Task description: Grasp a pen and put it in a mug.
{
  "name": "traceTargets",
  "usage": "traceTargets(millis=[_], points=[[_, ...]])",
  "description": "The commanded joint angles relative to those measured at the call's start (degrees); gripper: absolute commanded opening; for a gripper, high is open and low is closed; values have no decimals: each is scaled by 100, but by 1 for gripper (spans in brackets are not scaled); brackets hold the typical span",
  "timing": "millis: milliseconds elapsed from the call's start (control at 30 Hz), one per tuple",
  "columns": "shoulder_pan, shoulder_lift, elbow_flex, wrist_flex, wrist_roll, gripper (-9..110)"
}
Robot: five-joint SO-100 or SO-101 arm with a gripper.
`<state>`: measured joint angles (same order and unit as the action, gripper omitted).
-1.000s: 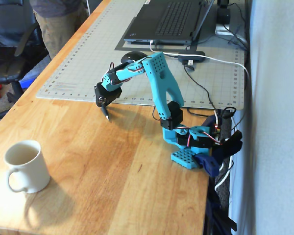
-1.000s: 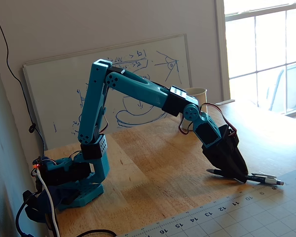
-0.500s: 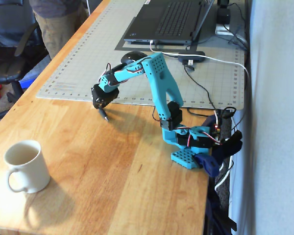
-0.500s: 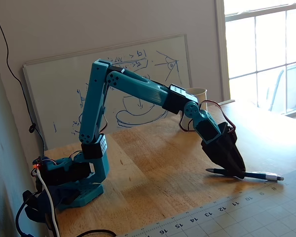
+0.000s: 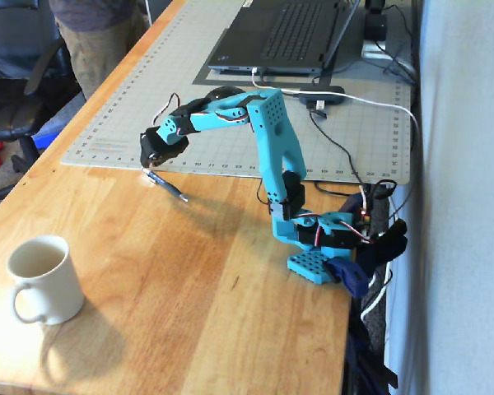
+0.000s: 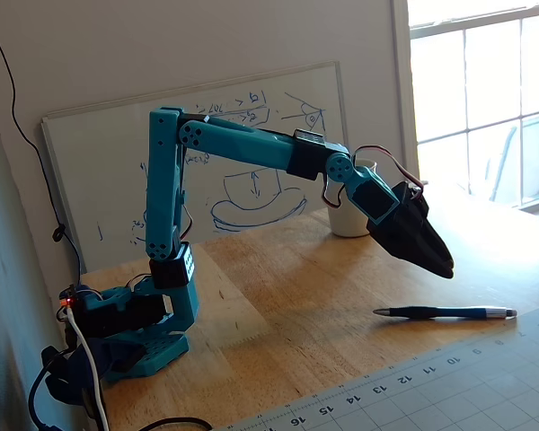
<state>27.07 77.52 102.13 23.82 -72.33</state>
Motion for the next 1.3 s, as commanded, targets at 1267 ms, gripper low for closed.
traceTargets(millis=[1267], points=[[466,-396,-483,-88,-35,16]])
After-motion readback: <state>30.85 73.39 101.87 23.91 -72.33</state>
